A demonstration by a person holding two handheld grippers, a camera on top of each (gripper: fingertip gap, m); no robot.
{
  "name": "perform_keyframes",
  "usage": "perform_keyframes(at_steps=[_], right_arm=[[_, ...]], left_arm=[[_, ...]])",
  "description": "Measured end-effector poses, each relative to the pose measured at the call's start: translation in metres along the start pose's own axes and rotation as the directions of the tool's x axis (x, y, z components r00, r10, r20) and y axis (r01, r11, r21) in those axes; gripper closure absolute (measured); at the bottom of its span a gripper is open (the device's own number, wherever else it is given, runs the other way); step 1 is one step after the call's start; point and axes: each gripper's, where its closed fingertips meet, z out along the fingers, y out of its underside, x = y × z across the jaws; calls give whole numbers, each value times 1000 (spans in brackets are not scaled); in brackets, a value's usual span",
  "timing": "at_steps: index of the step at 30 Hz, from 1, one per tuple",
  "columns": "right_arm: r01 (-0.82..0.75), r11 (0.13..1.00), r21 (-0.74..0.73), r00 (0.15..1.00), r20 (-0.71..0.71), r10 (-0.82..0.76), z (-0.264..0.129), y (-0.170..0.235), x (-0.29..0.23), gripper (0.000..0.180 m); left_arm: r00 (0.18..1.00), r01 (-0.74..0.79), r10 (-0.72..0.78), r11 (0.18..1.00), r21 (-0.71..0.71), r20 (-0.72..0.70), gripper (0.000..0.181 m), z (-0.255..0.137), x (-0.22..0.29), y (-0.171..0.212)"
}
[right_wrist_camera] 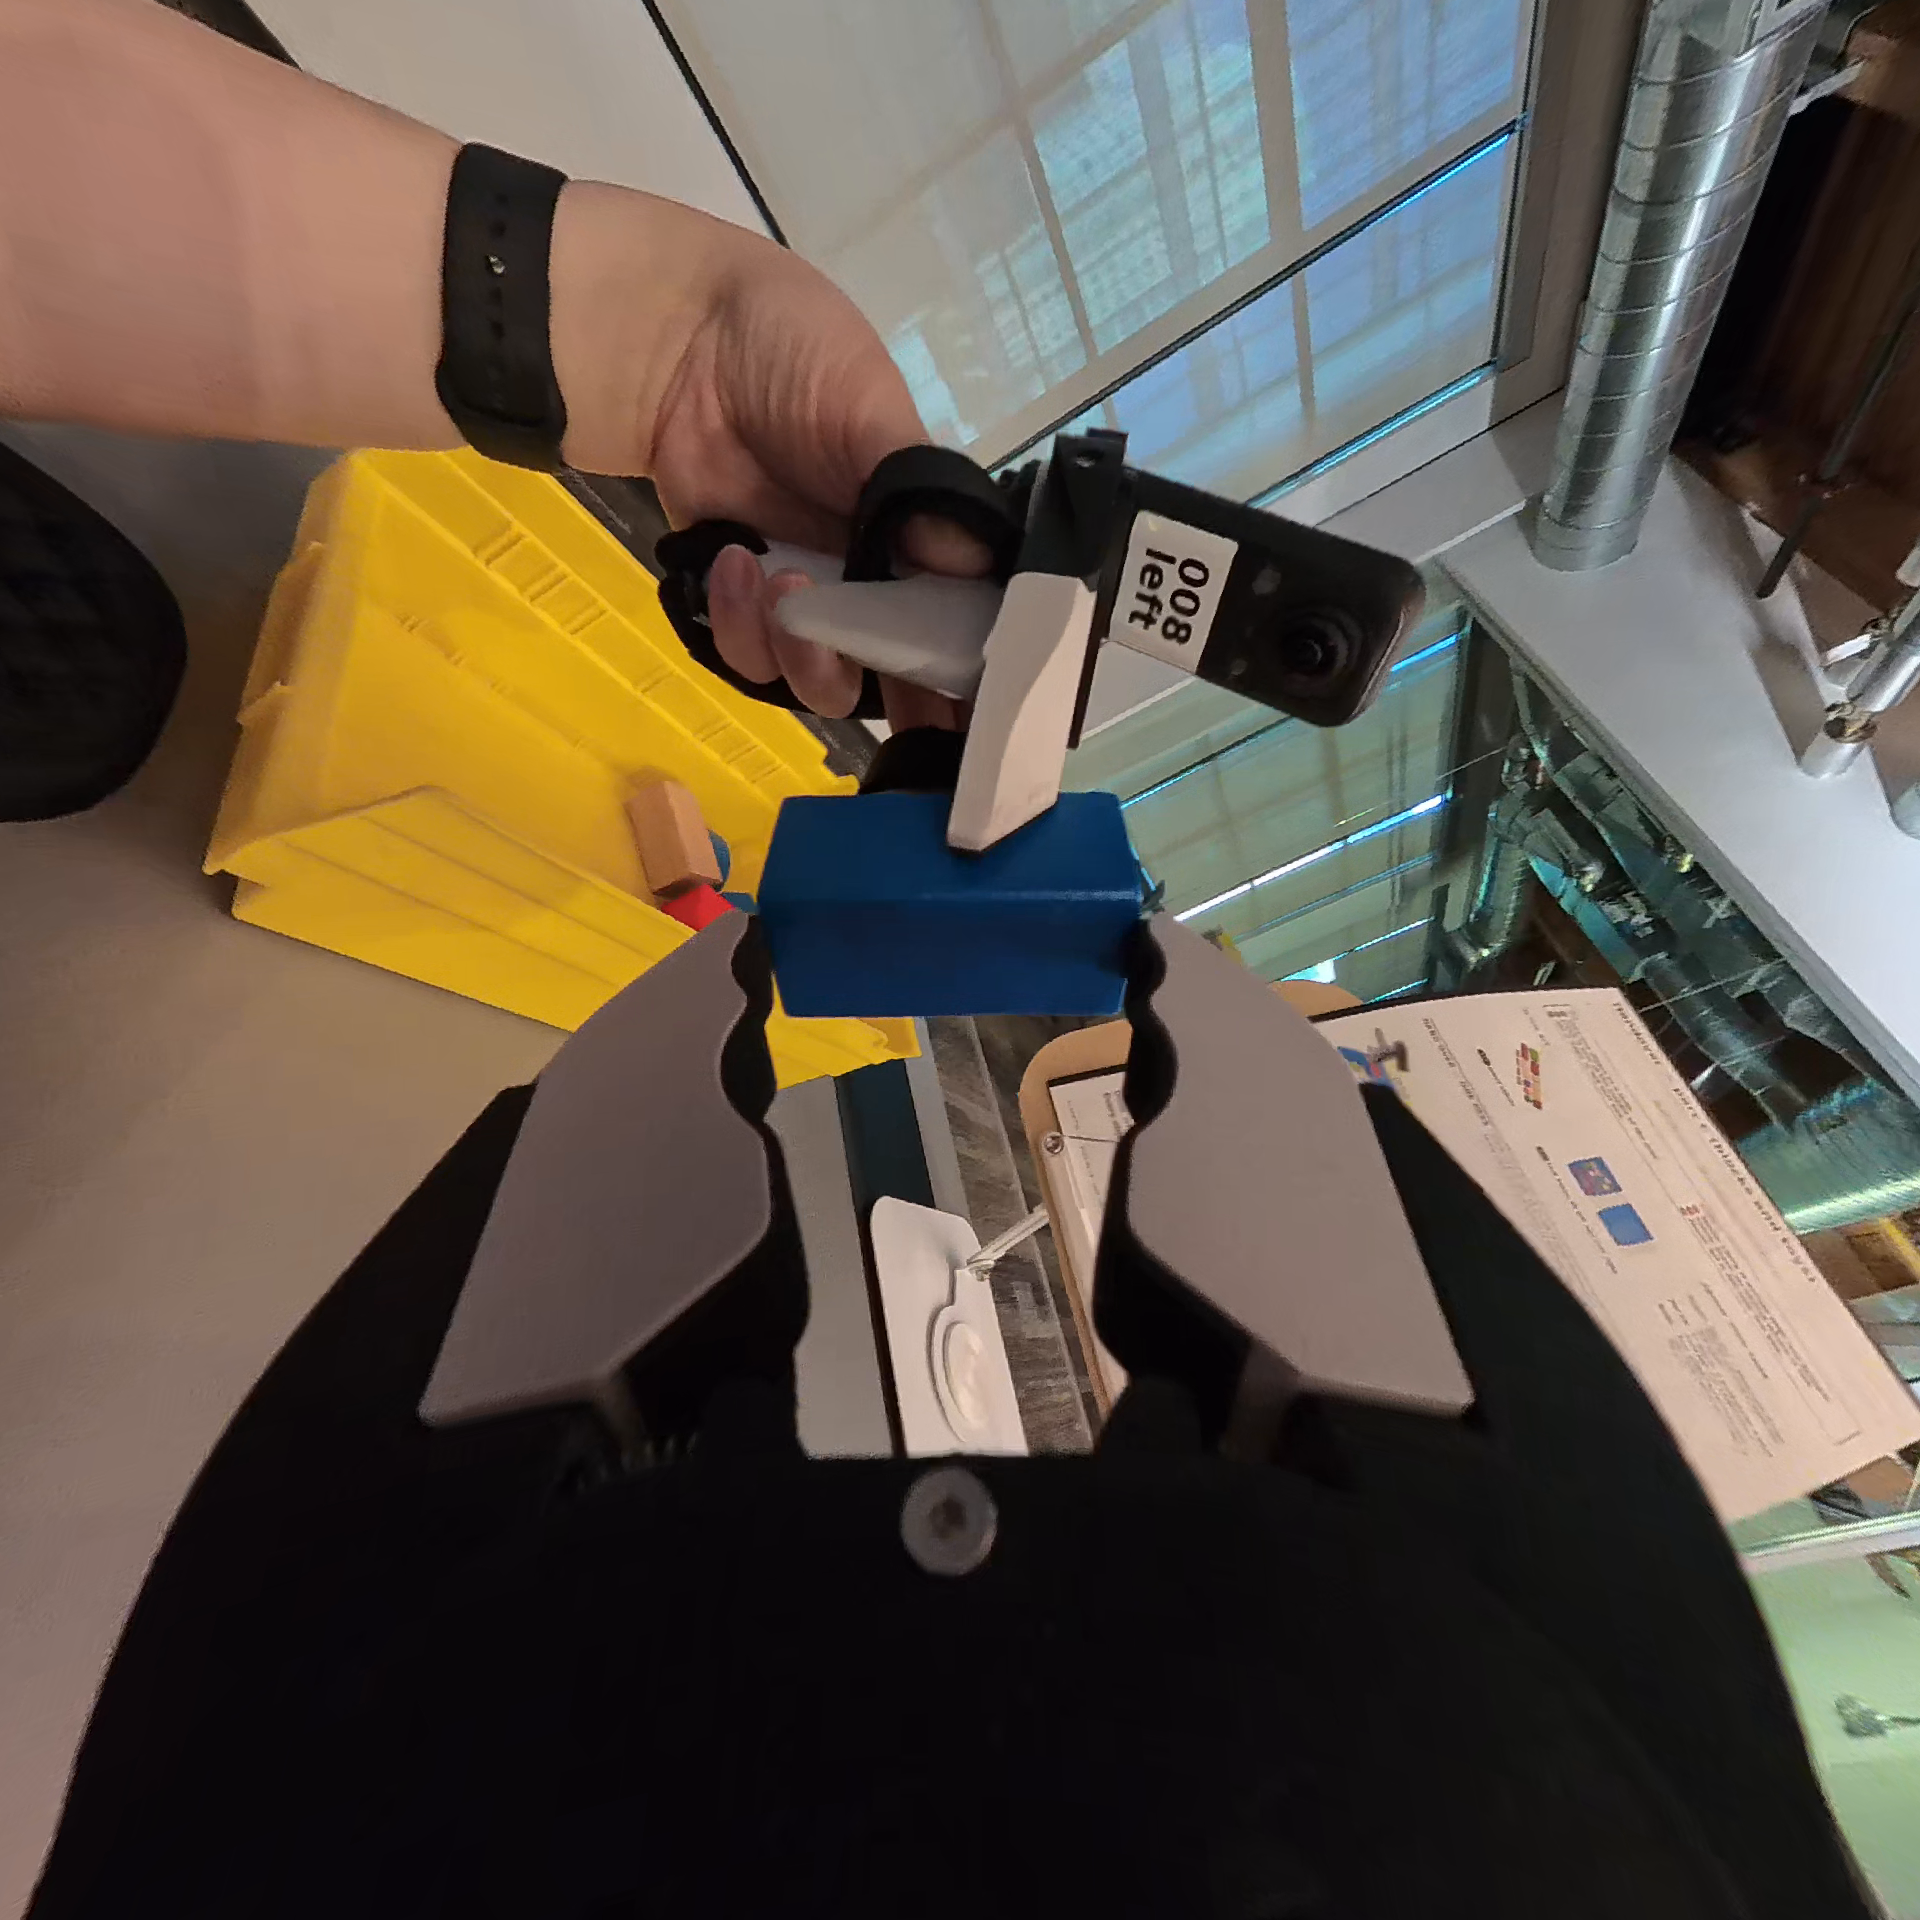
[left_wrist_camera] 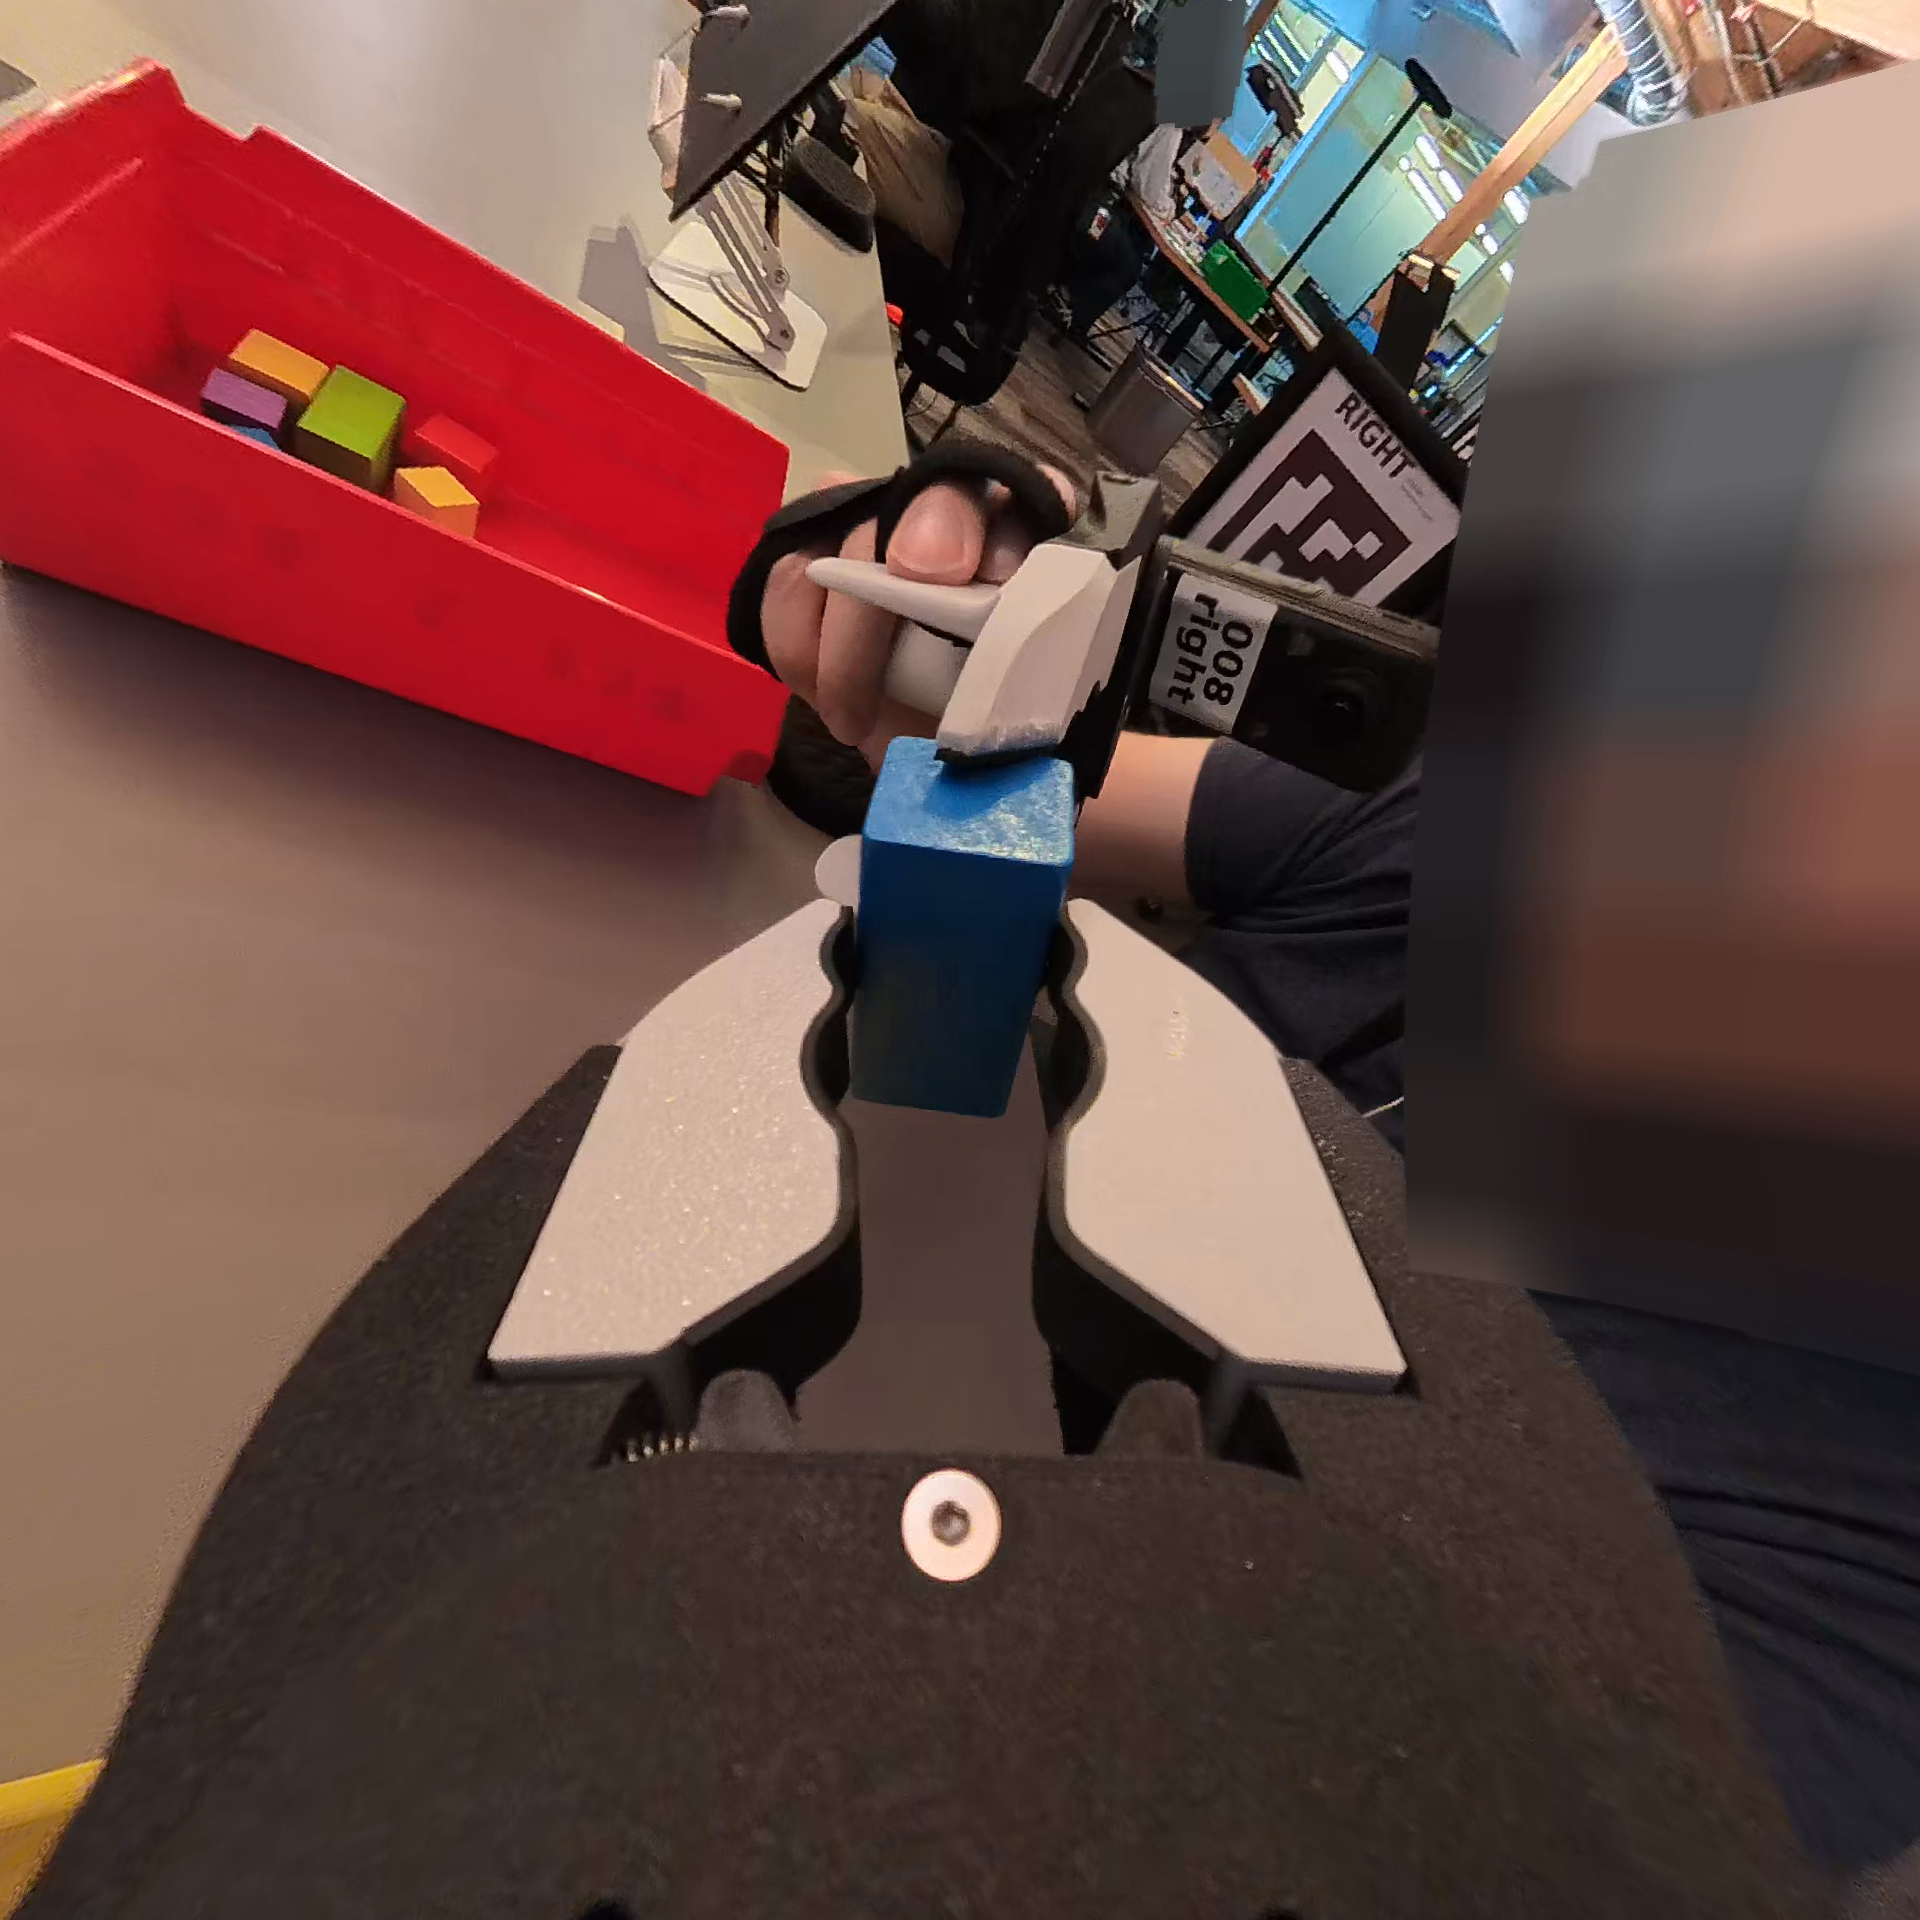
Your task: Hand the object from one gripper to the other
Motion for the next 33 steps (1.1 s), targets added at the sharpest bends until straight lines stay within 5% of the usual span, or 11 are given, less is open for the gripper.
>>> perform_keyframes(at_steps=[5, 8, 10, 12, 15, 18, 27, 33], right_arm=[[-78, 995, -67, 995, 62, 83, -6, 10, 7, 113], [-162, 947, -279, 984, 27, 176, -31, 53, 39, 113], [-345, 812, -471, 933, -78, 351, -66, 104, 65, 113], [-565, 519, -641, 793, -250, 555, -114, 163, 70, 113], [-723, 147, -675, 589, -489, 644, -171, 231, 58, 113], [-759, -98, -644, 405, -583, 704, -192, 266, 30, 113], [-531, -532, -659, 265, -726, 634, -258, 291, -42, 113], [-445, -670, -594, 263, -802, 536, -287, 305, -62, 113]], left_arm=[[999, -23, 19, 995, 92, 40, 147, -18, -4, -13], [990, -77, 55, 982, 174, 128, 150, -42, 0, -23], [961, -148, 90, 967, 208, 263, 150, -59, -2, -29], [904, -224, 122, 952, 211, 410, 147, -74, -6, -35], [867, -303, 167, 925, 231, 470, 146, -82, 5, -41], [850, -327, 181, 917, 227, 494, 146, -83, 10, -42], [828, -290, 160, 943, 166, 537, 145, -77, -3, -36], [822, -288, 167, 947, 143, 544, 145, -76, -1, -33]])
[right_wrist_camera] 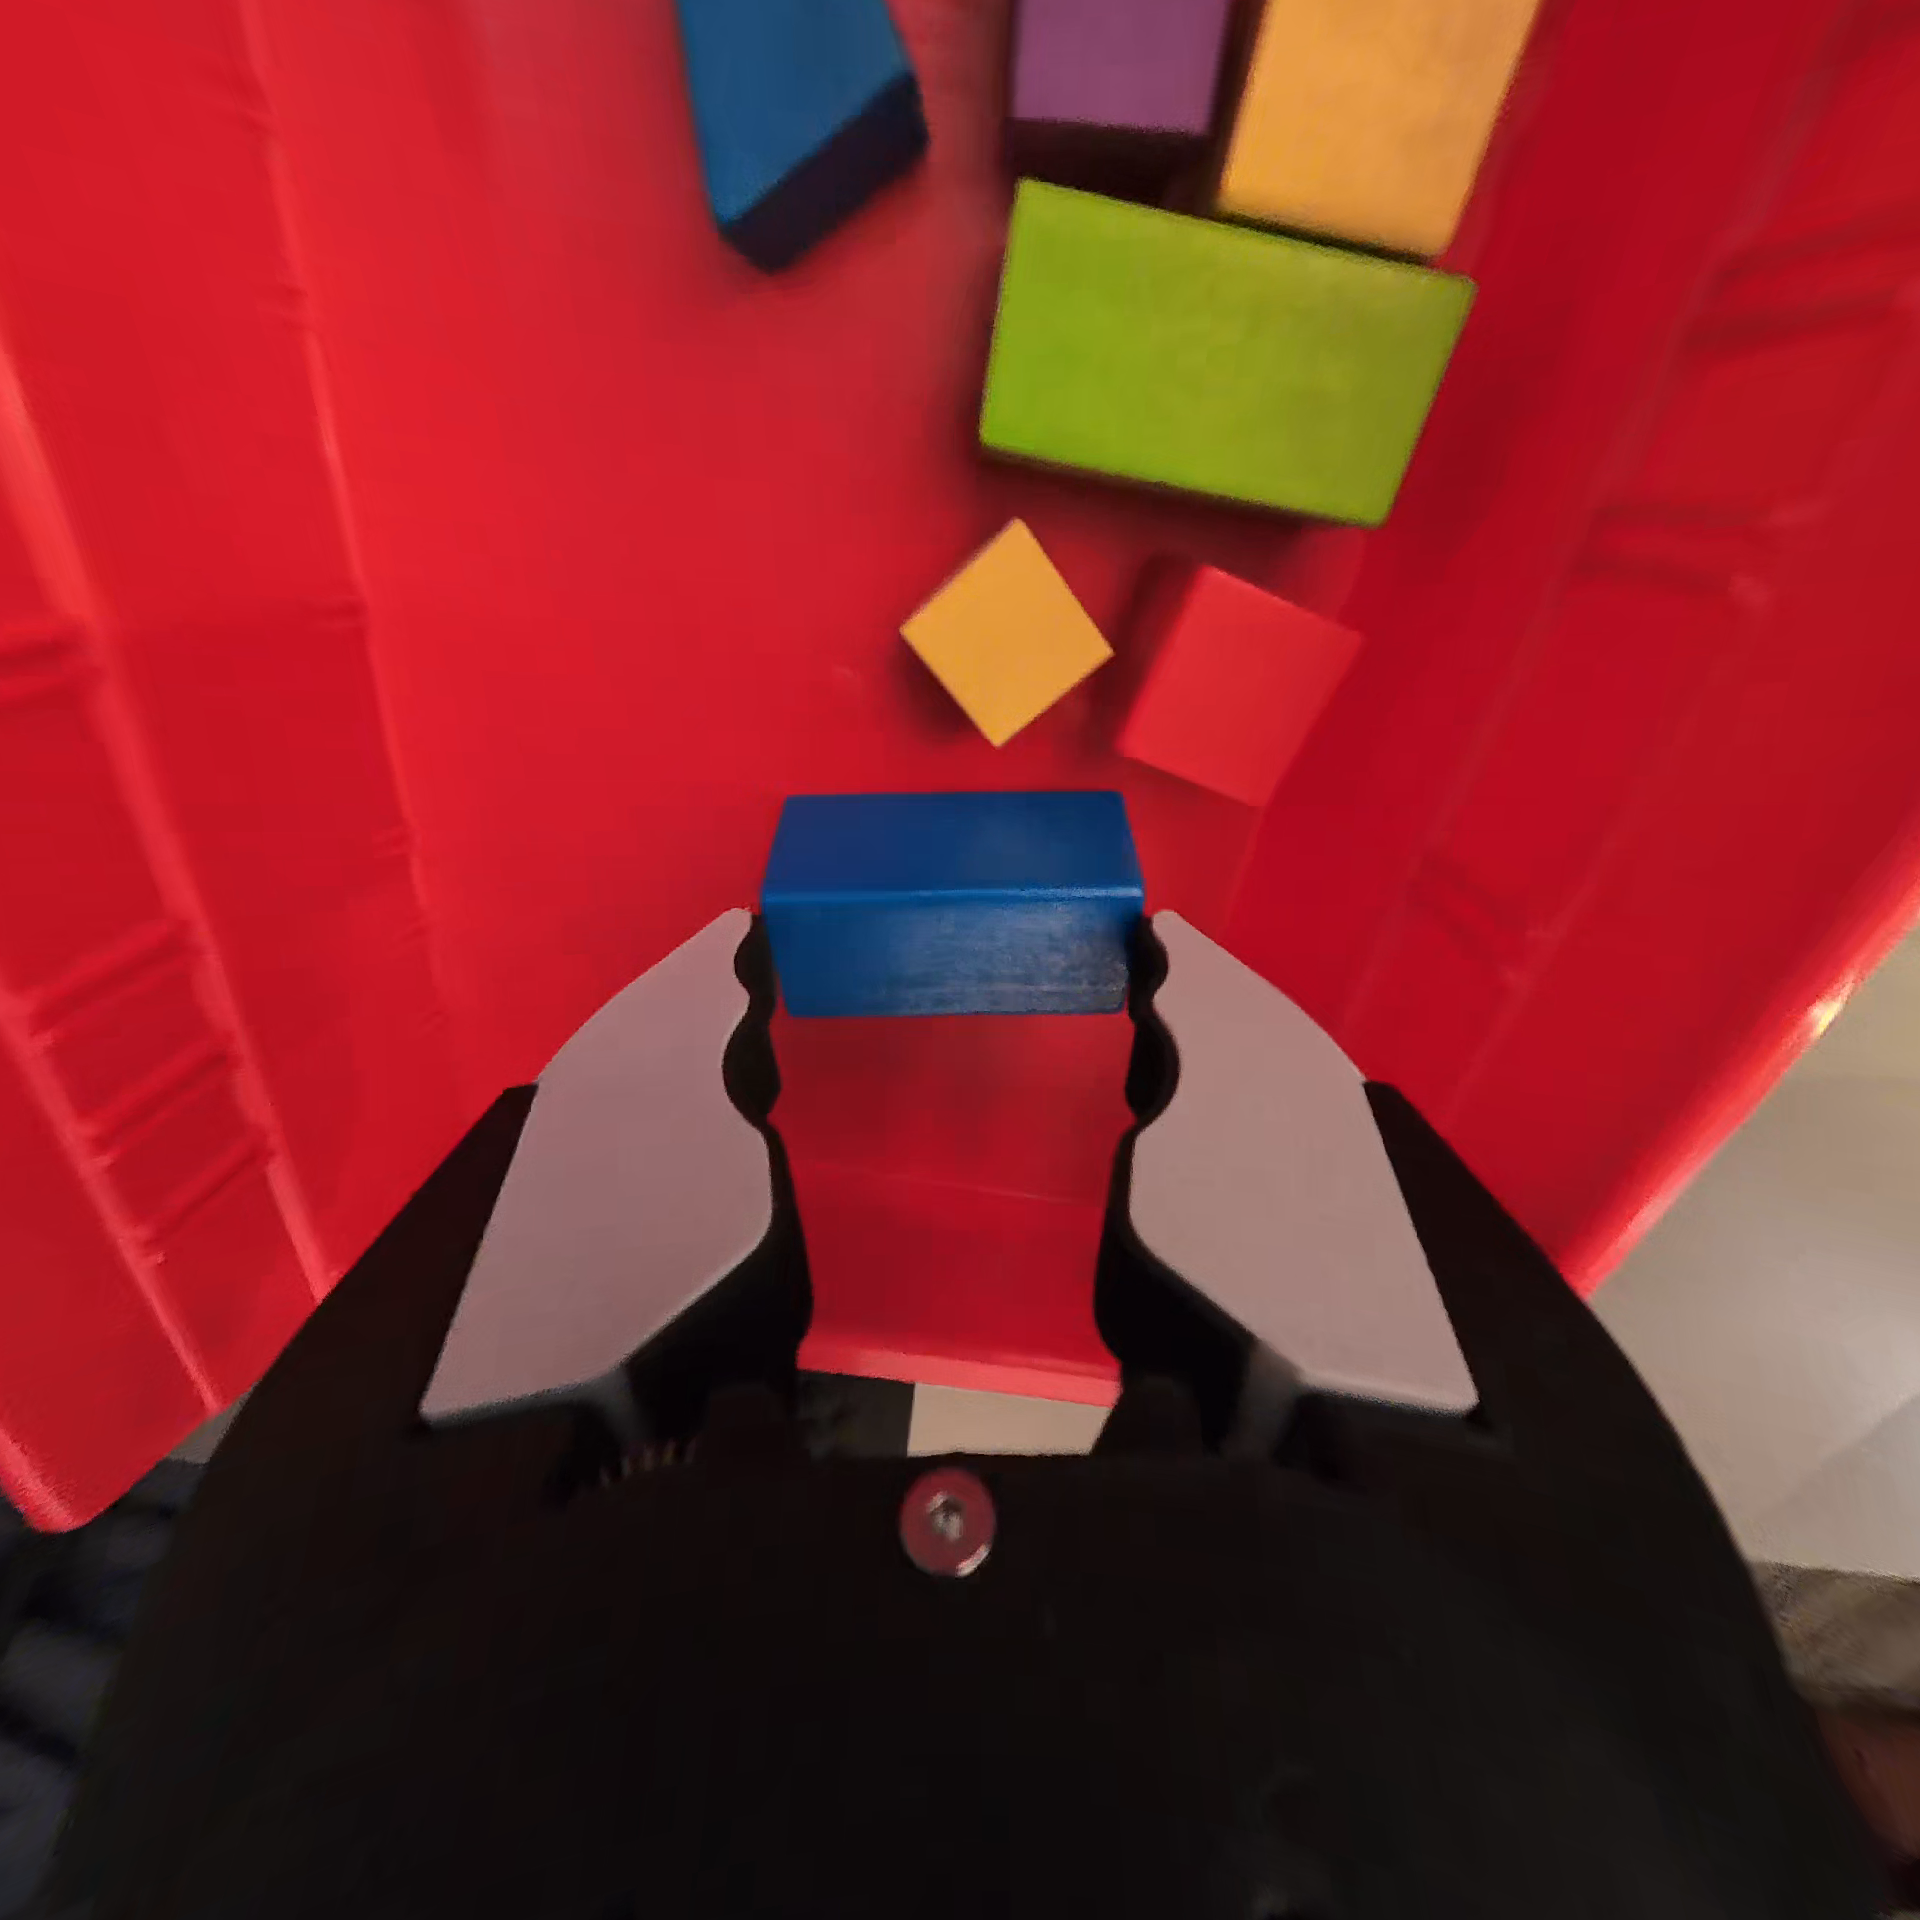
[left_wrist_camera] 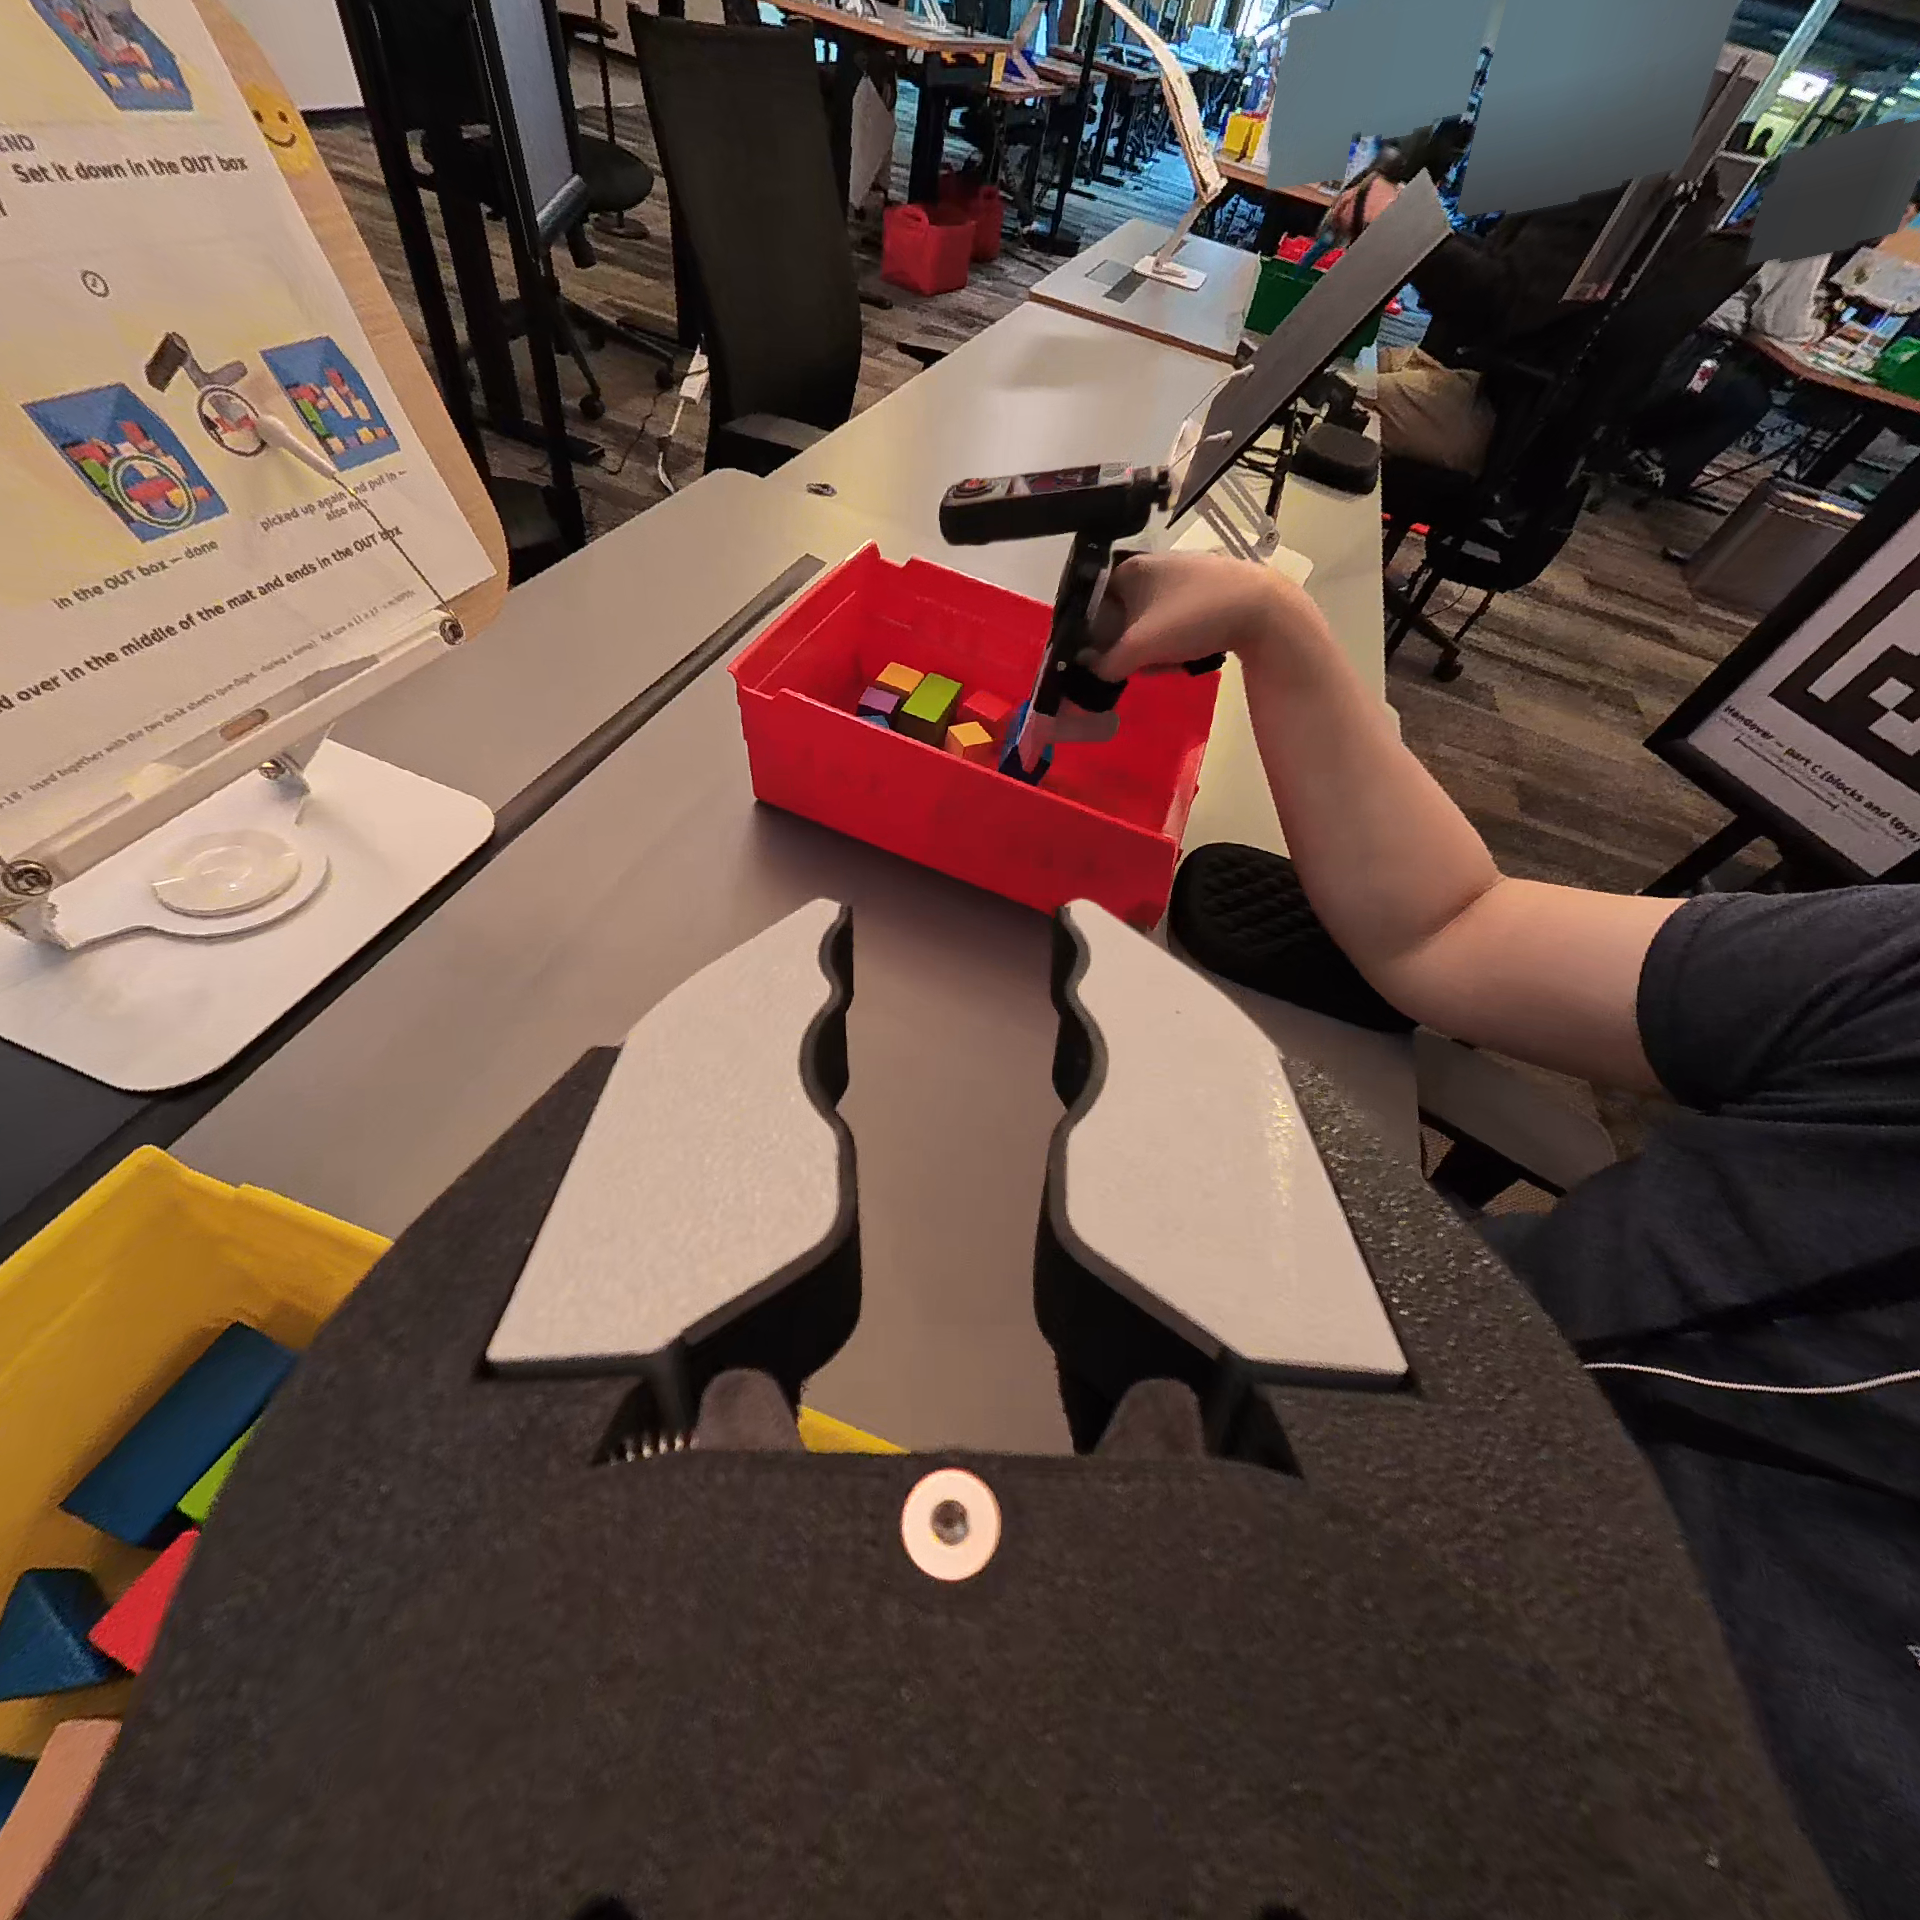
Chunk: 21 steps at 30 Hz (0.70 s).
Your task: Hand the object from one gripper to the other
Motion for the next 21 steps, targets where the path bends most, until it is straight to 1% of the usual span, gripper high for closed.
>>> perform_keyframes(at_steps=[7, 16, 21], right_arm=[[-82, 994, -70, 997, -17, 81, 16, 6, 11, 113], [-99, 994, -53, 993, -76, 95, 18, -1, 18, 113], [-113, 992, -48, 991, -83, 109, 18, -2, 21, 113]], left_arm=[[1000, 0, 1, 1000, -13, 7, 145, 1, 0, 2], [1000, -14, 14, 998, -53, 9, 145, 9, 3, 7], [1000, -21, 21, 997, -75, 5, 145, 12, 5, 10]])
